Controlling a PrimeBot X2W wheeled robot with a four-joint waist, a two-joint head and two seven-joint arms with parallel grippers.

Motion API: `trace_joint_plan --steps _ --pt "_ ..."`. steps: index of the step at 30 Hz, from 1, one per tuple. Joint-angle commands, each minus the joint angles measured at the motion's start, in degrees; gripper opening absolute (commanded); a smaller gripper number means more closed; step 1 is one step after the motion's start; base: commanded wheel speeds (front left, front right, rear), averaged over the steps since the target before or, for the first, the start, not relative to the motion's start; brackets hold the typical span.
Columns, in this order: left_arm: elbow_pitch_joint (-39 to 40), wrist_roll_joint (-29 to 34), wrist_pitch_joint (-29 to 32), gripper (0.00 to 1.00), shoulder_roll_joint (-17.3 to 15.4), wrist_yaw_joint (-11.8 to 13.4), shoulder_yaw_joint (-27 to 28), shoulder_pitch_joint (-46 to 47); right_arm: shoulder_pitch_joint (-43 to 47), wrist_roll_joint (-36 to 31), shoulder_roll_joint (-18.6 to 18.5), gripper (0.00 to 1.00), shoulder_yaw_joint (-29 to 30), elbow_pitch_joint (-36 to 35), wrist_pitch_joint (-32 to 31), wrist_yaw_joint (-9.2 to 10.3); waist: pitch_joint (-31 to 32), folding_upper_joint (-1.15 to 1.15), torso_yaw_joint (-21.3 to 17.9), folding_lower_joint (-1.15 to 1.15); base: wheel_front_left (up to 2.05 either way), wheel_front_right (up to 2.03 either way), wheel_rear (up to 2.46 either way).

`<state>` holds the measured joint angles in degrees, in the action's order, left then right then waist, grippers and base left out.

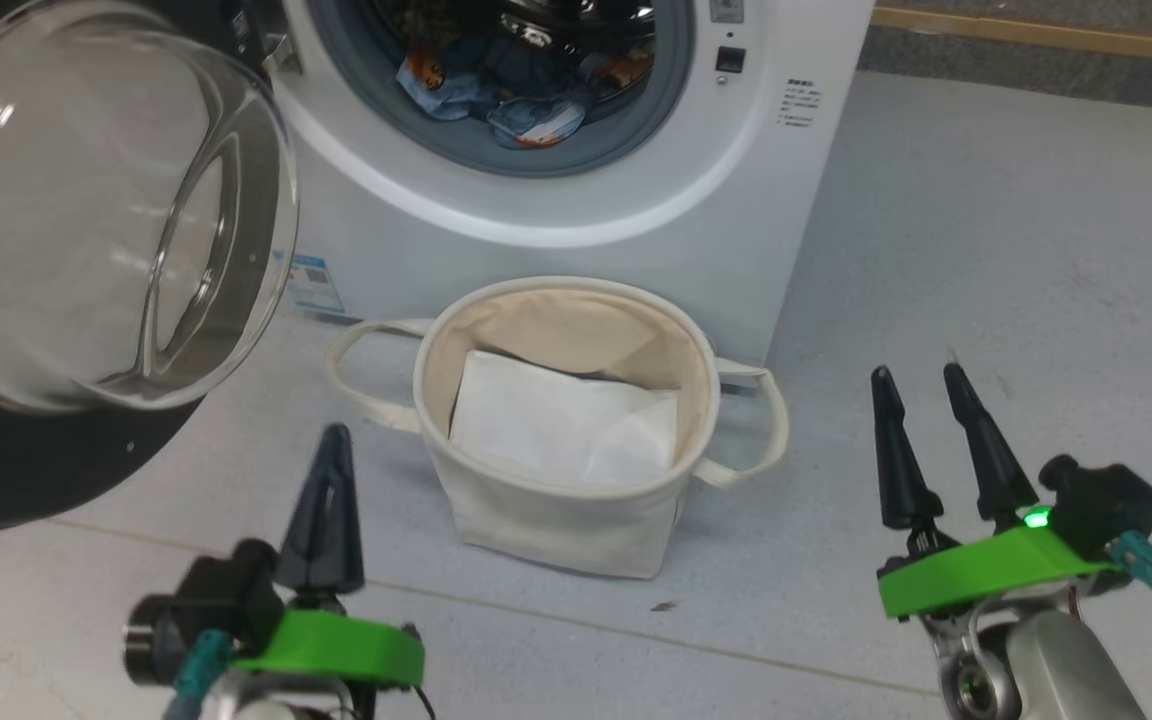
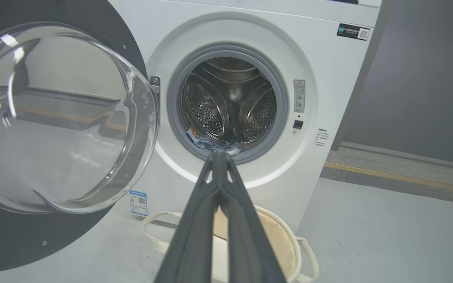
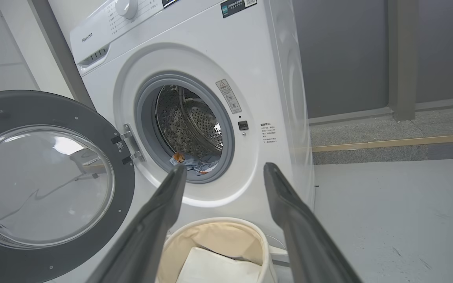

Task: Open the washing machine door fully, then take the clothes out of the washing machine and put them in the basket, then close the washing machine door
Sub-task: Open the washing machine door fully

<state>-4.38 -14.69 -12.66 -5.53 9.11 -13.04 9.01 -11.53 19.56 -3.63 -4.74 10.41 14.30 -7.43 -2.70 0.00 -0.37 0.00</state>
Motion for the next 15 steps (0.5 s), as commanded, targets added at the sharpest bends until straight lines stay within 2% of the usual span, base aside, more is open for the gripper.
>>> trace_joint_plan --steps 1,7,8,9,15 --pt "1.2 0.1 0.5 0.0 -0.1 -0.5 1.1 0.8 -0.4 -1.1 0.6 1.0 -1.0 -1.4 0.7 -0.06 0.7 0.0 -0.7 0.0 0.0 0.0 0.0" --pt "-1.5 -0.5 0.4 0.0 0.4 -1.8 -1.5 -1.5 1.6 -1.5 0.7 1.0 -0.3 0.2 0.7 -0.06 1.6 0.0 -1.9 0.0 0.0 0.0 0.0" --pt "-2.6 -0.7 0.2 0.66 0.5 -2.6 -2.5 -2.1 2.2 -1.2 0.7 1.0 -0.6 0.8 0.7 -0.06 1.9 0.0 -2.4 0.0 0.0 0.0 0.0" --pt "-3.1 -1.3 0.1 1.0 0.6 -2.9 -2.5 -2.4 2.4 -1.2 0.7 1.0 -0.8 1.1 0.7 -0.06 2.0 0.0 -2.6 0.0 0.0 0.0 0.0" --pt "-5.5 -1.5 -1.0 1.0 0.8 -2.3 -2.1 -3.2 3.1 -1.2 0.7 1.0 -0.8 2.2 0.7 -0.06 2.2 0.0 -3.1 0.0 0.0 0.0 0.0"
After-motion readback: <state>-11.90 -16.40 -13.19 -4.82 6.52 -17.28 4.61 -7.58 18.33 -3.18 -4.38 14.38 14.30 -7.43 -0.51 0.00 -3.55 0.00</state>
